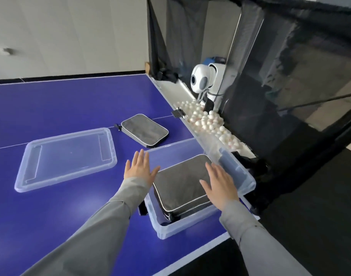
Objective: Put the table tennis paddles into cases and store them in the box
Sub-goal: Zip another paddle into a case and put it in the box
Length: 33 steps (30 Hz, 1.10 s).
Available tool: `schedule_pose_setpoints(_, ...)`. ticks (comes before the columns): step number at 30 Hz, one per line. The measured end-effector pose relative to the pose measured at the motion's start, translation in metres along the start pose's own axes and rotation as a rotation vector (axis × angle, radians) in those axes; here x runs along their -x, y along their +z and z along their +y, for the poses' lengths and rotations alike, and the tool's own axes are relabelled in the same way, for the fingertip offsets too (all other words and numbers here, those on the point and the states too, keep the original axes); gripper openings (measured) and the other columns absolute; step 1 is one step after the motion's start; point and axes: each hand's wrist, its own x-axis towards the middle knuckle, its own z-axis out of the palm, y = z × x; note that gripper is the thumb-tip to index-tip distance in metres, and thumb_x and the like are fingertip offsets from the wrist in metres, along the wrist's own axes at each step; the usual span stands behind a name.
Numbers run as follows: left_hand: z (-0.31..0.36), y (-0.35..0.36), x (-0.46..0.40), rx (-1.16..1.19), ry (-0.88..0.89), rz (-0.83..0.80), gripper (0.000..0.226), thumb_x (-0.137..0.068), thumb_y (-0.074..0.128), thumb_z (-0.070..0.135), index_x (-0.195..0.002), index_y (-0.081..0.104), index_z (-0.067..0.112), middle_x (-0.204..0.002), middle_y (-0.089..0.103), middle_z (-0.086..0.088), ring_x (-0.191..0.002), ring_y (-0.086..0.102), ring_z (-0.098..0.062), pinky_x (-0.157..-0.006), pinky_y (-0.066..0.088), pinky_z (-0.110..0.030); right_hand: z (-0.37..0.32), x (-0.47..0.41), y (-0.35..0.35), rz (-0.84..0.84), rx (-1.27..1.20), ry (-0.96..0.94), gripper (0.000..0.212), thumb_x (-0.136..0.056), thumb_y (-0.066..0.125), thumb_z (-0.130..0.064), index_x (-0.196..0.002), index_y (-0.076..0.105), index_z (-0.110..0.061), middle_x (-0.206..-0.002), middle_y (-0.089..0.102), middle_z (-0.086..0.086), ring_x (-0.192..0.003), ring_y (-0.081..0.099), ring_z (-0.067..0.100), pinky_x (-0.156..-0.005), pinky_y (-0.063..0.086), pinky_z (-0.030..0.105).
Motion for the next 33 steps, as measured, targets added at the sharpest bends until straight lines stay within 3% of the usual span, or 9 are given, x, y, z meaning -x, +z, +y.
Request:
schedule_pose_setpoints(18, 0.024, 0.011, -0.079, 0.033, -0.462, 0.09, 0.073, -0.095, 0.025, 0.06, -0.152, 0.01, 0.018, -0.161, 0.005, 0.003, -0.148, 0.001, -0.013, -0.119, 0.007, -0.036, 0.034, -0.22, 0.002, -0.097, 0.008, -0.429, 0.06, -0.1, 0.033, -0.043, -0.151, 0.015, -0.018, -0.157, 0.021, 0.002, -0.146, 0.015, 0.018, -0.114, 0.021, 0.037)
schedule_pose_setpoints(23, 0.008, 0.023, -0.089, 0.122, -0.53, 0.089, 0.067, -0.095, 0.032, 0.058, -0.149, 0.023, 0.019, -0.156, 0.025, 0.002, -0.146, 0.015, -0.014, -0.116, 0.017, -0.036, 0.027, -0.264, 0.011, -0.125, 0.012, -0.463, 0.059, -0.1, 0.036, -0.042, -0.15, 0.021, -0.015, -0.15, 0.034, 0.003, -0.14, 0.027, 0.02, -0.109, 0.029, 0.036)
schedule_pose_setpoints(29, -0.007, 0.037, -0.093, 0.348, -0.663, -0.002, 0.053, -0.091, 0.036, 0.062, -0.129, 0.049, 0.028, -0.131, 0.056, 0.004, -0.118, 0.053, -0.022, -0.091, 0.044, -0.036, 0.005, -0.317, 0.034, -0.2, -0.102, -0.411, 0.056, -0.099, 0.04, -0.04, -0.148, 0.027, -0.014, -0.15, 0.036, 0.005, -0.139, 0.028, 0.023, -0.109, 0.031, 0.04)
schedule_pose_setpoints(33, -0.009, 0.041, -0.092, 0.428, -0.678, 0.045, 0.044, -0.089, 0.041, 0.063, -0.104, 0.058, 0.025, -0.109, 0.065, 0.004, -0.096, 0.06, -0.024, -0.078, 0.05, -0.036, -0.016, -0.355, 0.055, -0.232, -0.114, -0.373, 0.055, -0.098, 0.042, -0.04, -0.145, 0.031, -0.012, -0.147, 0.04, 0.01, -0.135, 0.033, 0.029, -0.106, 0.034, 0.043)
